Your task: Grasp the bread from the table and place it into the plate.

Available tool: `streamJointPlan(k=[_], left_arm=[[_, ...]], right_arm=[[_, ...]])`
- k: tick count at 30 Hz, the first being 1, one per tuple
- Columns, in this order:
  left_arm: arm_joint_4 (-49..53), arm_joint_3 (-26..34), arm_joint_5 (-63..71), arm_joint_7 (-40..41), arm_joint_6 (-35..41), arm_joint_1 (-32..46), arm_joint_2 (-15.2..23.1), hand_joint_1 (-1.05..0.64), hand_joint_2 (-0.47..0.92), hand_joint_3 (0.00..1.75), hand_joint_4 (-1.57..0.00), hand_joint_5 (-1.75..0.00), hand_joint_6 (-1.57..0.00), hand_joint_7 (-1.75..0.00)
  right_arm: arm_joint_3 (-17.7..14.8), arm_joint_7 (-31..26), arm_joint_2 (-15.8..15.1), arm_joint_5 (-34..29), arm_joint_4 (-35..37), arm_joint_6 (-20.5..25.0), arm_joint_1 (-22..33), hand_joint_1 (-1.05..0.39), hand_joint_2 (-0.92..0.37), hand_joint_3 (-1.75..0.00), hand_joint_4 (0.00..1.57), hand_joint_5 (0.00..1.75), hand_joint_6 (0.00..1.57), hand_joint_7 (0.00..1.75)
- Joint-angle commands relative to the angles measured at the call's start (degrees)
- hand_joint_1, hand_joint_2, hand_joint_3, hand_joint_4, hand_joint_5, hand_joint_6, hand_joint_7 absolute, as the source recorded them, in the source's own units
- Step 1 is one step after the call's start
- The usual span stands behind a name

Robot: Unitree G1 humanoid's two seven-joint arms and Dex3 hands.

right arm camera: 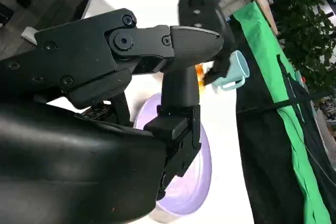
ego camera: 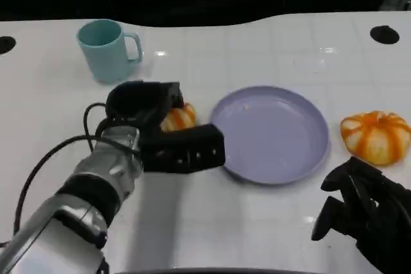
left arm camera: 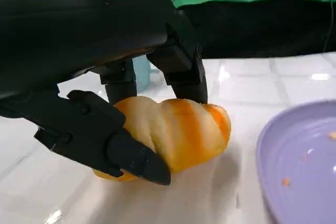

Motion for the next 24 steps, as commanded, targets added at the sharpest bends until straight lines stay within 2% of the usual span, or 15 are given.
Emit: streamJointPlan(k=[1, 3, 5, 8, 11, 12, 14, 15, 18, 20, 22, 24], left_arm=[[-3.3, 1.1, -1.6, -2.2, 1.0, -2.0, 0.7, -0.2, 0.92, 0.24, -0.83, -1.75, -0.75, -0.88], [-4.7, 1.1, -1.6, -2.4, 1.2, -2.1, 0.9, -0.2, 0.92, 0.25, -0.83, -1.75, -0.79, -0.85], [-5.9, 0.8, -1.1, -2.3, 1.2, -2.2, 1.1, -0.21, 0.92, 0.27, -0.84, -1.75, -0.75, -1.03], [-7.2, 0.3, -0.4, -2.1, 1.6, -2.4, 1.0, -0.22, 0.91, 0.22, -0.83, -1.75, -0.72, -0.91], [-8.6, 0.1, -0.6, -2.1, -0.3, -2.8, 0.7, -0.2, 0.91, 0.15, -0.87, -1.75, -0.72, -0.65], [-8.9, -0.1, -0.5, -1.8, -1.3, -2.9, 0.5, -0.21, 0.91, 0.13, -0.85, -1.75, -0.76, -0.84], [-9.2, -0.4, -0.5, -1.3, -3.6, -3.2, 0.2, -0.21, 0.91, 0.11, -0.85, -1.75, -0.77, -1.08], [-9.1, -0.6, -0.5, -0.9, -4.9, -3.4, -0.1, -0.2, 0.92, 0.12, -0.86, -1.75, -0.75, -1.28], [-8.2, -0.9, -0.5, 0.5, -8.5, -3.9, -1.1, -0.2, 0.91, 0.16, -0.9, -1.75, -0.7, -1.58], [-7.5, -0.7, -0.9, 0.4, -9.7, -4.4, -1.9, -0.21, 0.91, 0.21, -0.91, -1.75, -0.66, -1.7], [-6.9, -0.5, -1.3, -0.2, -10.3, -4.9, -2.7, -0.2, 0.9, 0.24, -0.91, -1.75, -0.64, -1.73], [-6.3, -0.3, -1.7, -1.3, -10.5, -5.8, -3.8, -0.21, 0.84, 0.34, -0.92, -1.75, -0.7, -1.45]], right_arm=[[-0.1, -0.1, -0.6, 0.0, 0.2, -0.2, -0.3, -0.45, -0.92, -0.37, 0.65, 1.75, 0.5, 1.61], [-0.1, -0.2, -0.7, -0.2, 0.2, -0.1, -0.3, -0.45, -0.92, -0.37, 0.65, 1.75, 0.5, 1.61], [-0.1, -0.5, -0.7, -0.1, 0.1, 0.3, -0.3, -0.45, -0.92, -0.37, 0.64, 1.75, 0.5, 1.61], [-0.1, -0.6, -0.7, 0.0, 0.1, 0.4, -0.3, -0.44, -0.92, -0.38, 0.64, 1.75, 0.5, 1.61], [-0.1, -0.5, -0.6, 0.1, 0.2, 0.2, -0.3, -0.45, -0.92, -0.37, 0.64, 1.75, 0.5, 1.61], [-0.1, -0.4, -0.7, -0.1, 0.2, -0.1, -0.2, -0.45, -0.92, -0.37, 0.64, 1.75, 0.5, 1.61], [0.1, 0.0, -0.8, -0.4, 0.4, -0.7, -0.1, -0.45, -0.92, -0.37, 0.64, 1.75, 0.49, 1.61], [0.1, 0.0, -0.9, -0.5, 0.4, -0.7, -0.1, -0.45, -0.92, -0.37, 0.64, 1.75, 0.49, 1.61], [0.1, 0.0, -0.9, -0.5, 0.2, -0.4, -0.1, -0.46, -0.92, -0.37, 0.64, 1.75, 0.49, 1.62], [0.0, 0.0, -0.7, -0.3, 0.2, -0.3, 0.0, -0.46, -0.92, -0.37, 0.64, 1.75, 0.49, 1.62], [0.0, 0.1, -0.6, -0.3, 0.2, -0.5, 0.1, -0.46, -0.92, -0.37, 0.64, 1.75, 0.49, 1.62], [0.1, 0.3, -0.7, -0.3, 0.2, -0.7, 0.2, -0.46, -0.92, -0.36, 0.64, 1.75, 0.49, 1.62]])
